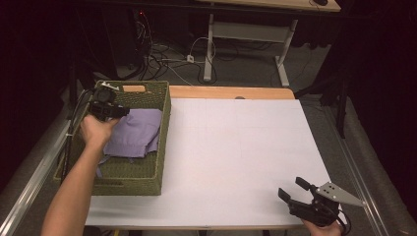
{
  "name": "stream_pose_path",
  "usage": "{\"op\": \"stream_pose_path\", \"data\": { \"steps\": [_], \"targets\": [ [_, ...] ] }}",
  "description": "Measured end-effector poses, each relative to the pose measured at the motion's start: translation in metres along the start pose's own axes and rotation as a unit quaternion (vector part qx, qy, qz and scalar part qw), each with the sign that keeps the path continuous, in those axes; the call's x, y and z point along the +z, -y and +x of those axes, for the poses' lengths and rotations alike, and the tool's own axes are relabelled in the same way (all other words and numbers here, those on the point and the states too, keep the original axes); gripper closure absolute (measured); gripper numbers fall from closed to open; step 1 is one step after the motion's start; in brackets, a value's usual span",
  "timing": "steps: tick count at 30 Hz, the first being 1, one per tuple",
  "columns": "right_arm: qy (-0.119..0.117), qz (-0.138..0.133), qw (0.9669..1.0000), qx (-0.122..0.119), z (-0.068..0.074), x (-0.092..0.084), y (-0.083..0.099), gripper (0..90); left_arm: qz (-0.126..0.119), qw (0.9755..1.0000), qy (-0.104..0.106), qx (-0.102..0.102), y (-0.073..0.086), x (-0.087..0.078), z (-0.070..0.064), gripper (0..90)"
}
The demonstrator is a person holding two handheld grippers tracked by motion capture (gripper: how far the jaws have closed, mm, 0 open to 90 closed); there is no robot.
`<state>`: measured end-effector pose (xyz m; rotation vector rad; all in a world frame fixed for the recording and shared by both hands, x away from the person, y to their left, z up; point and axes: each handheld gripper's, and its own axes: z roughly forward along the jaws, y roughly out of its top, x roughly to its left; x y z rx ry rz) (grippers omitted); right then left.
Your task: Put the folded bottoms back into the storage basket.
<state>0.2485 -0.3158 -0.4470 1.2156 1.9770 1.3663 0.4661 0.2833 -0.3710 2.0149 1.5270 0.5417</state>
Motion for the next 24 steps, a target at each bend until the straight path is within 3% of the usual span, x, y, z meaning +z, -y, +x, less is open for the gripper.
{"op": "stream_pose_path", "data": {
  "steps": [8, 18, 24],
  "targets": [
    [0.007, -0.02, 0.9998, 0.005, -0.001, -0.005, 0.0, 21.6, -0.047, 0.9986, 0.022, -0.004, 0.018, -0.018, 0.002, 44.6],
    [0.01, -0.025, 0.9996, 0.006, 0.0, -0.006, 0.0, 21.8, -0.073, 0.9955, 0.059, -0.012, 0.04, -0.032, -0.001, 41.0],
    [0.013, -0.026, 0.9995, 0.011, -0.001, -0.008, 0.001, 21.8, -0.083, 0.994, 0.068, -0.021, 0.053, -0.039, 0.003, 40.9]
  ]
}}
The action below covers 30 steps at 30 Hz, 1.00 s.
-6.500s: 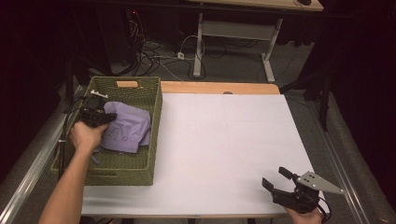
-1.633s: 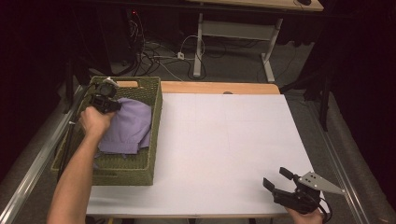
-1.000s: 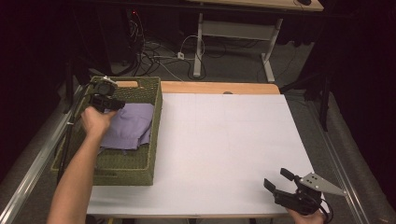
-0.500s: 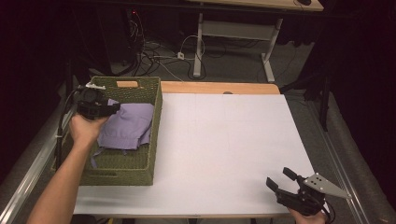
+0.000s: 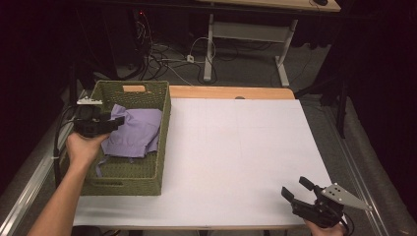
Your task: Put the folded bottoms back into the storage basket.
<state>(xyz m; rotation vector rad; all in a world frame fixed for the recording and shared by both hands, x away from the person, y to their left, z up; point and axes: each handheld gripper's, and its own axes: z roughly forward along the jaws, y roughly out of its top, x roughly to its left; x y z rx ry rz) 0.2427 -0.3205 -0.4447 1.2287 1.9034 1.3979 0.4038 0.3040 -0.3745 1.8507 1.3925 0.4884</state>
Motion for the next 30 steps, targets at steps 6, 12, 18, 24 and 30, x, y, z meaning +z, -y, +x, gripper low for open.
{"op": "stream_pose_path", "data": {
  "steps": [6, 12, 18, 24, 30],
  "targets": [
    [0.005, -0.004, 1.0, 0.002, 0.0, -0.002, 0.001, 21.8, -0.022, 0.9997, 0.012, -0.005, 0.009, -0.016, 0.001, 39.3],
    [0.009, -0.006, 0.9999, 0.007, 0.0, -0.004, 0.001, 21.6, -0.037, 0.9991, 0.019, 0.0, 0.017, -0.032, -0.001, 37.3],
    [0.014, -0.008, 0.9998, 0.012, -0.001, -0.006, 0.002, 21.4, -0.048, 0.9982, 0.027, 0.021, 0.027, -0.044, -0.01, 35.9],
    [0.016, -0.007, 0.9998, 0.011, 0.0, -0.007, 0.003, 21.4, -0.056, 0.9974, 0.037, 0.028, 0.038, -0.052, -0.017, 35.7],
    [0.019, -0.009, 0.9997, 0.011, 0.0, -0.008, 0.003, 21.4, -0.073, 0.9965, 0.031, 0.026, 0.044, -0.061, -0.021, 33.1]
  ]
}}
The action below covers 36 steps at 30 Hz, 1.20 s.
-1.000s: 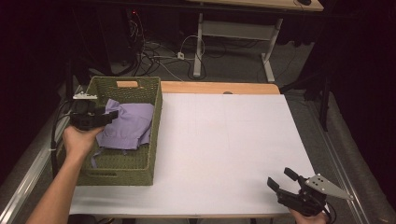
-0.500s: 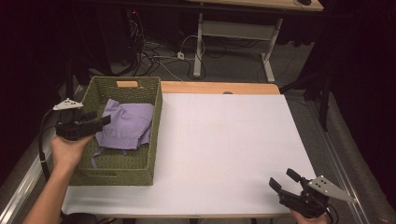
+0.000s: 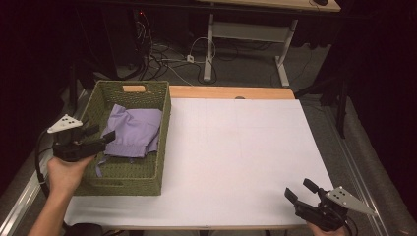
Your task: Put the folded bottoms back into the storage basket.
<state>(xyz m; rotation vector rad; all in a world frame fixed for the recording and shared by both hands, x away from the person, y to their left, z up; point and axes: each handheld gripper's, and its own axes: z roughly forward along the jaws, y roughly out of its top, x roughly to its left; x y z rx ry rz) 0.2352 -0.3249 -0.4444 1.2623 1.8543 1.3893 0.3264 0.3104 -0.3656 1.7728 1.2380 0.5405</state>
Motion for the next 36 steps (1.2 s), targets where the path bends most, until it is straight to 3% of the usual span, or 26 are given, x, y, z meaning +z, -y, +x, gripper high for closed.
{"op": "stream_pose_path", "data": {
  "steps": [8, 13, 20, 36],
  "targets": [
    [0.001, -0.001, 1.0, -0.001, -0.001, -0.001, 0.001, 21.5, -0.009, 1.0, 0.002, 0.001, 0.008, -0.009, -0.007, 33.1],
    [0.0, 0.0, 1.0, -0.001, 0.0, -0.001, 0.0, 21.5, -0.011, 0.9999, -0.008, 0.007, 0.015, -0.017, -0.011, 33.0],
    [0.001, 0.0, 1.0, -0.001, 0.0, -0.001, 0.001, 21.6, -0.031, 0.9995, -0.012, -0.001, 0.024, -0.031, -0.014, 31.6],
    [0.002, 0.0, 1.0, 0.0, 0.0, -0.001, 0.001, 21.6, -0.059, 0.9978, -0.024, -0.018, 0.062, -0.046, -0.016, 31.5]
  ]
}}
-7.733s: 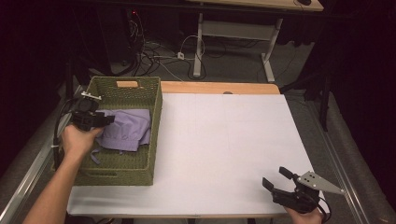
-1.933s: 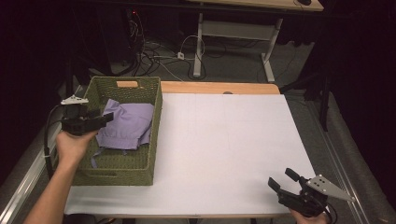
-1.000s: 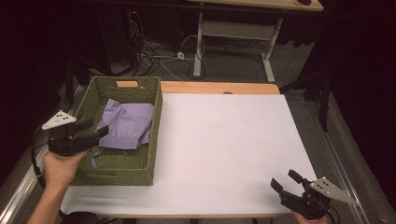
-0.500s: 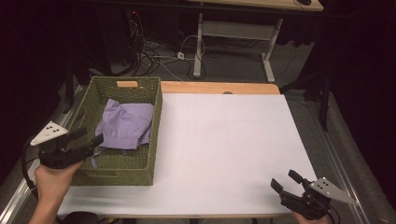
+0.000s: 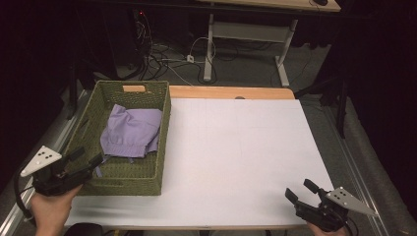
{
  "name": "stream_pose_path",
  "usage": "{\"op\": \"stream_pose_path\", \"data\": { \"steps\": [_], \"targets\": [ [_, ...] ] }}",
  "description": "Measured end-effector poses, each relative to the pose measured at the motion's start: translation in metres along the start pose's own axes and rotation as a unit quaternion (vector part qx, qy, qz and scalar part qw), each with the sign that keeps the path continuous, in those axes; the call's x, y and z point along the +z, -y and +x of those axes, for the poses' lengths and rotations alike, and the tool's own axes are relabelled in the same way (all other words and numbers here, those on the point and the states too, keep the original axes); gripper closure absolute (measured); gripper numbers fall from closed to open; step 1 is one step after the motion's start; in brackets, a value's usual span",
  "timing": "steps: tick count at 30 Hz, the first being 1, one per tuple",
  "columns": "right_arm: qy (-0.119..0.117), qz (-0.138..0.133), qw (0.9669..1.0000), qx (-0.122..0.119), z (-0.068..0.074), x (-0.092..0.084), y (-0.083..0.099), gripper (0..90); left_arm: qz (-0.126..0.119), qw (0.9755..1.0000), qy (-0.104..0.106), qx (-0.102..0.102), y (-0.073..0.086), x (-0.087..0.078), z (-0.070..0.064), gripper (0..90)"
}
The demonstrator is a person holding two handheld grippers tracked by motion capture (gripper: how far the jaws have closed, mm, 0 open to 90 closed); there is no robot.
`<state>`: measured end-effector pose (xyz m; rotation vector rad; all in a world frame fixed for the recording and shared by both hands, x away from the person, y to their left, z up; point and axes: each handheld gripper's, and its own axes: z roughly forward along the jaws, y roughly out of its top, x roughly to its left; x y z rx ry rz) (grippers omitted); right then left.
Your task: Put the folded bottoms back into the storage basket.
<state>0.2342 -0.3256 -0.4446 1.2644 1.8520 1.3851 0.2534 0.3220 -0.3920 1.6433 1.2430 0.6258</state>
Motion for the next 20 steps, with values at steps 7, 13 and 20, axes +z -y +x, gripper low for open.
{"op": "stream_pose_path", "data": {
  "steps": [7, 13, 20],
  "targets": [
    [0.0, 0.0, 1.0, 0.0, 0.0, 0.0, 0.0, 21.6, -0.013, 0.9999, -0.01, -0.001, 0.017, -0.007, -0.004, 31.5],
    [0.0, -0.001, 1.0, -0.001, 0.0, 0.0, 0.0, 21.6, -0.018, 0.9998, -0.008, -0.002, 0.031, -0.009, -0.008, 31.5],
    [-0.002, -0.002, 1.0, -0.003, 0.0, 0.0, 0.0, 21.7, -0.026, 0.9996, -0.01, -0.012, 0.037, -0.009, -0.006, 31.5]
  ]
}}
